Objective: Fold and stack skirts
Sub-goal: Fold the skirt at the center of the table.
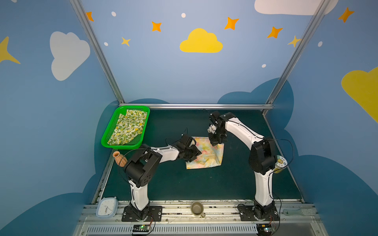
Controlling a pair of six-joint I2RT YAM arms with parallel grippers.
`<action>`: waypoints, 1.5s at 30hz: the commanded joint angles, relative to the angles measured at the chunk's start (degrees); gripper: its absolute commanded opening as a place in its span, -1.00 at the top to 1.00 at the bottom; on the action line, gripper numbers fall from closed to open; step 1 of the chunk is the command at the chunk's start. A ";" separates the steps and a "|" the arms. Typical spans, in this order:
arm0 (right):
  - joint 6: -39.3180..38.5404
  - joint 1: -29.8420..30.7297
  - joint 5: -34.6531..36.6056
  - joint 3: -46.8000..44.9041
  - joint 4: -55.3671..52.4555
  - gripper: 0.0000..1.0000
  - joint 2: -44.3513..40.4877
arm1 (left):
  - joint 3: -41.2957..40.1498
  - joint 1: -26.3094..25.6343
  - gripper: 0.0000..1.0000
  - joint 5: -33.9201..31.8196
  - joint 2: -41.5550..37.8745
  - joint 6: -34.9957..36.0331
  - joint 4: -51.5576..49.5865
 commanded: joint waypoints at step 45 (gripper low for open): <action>-4.20 -4.68 1.64 0.96 -0.45 1.00 0.49 | 2.24 -3.32 0.18 2.93 4.45 4.07 -11.64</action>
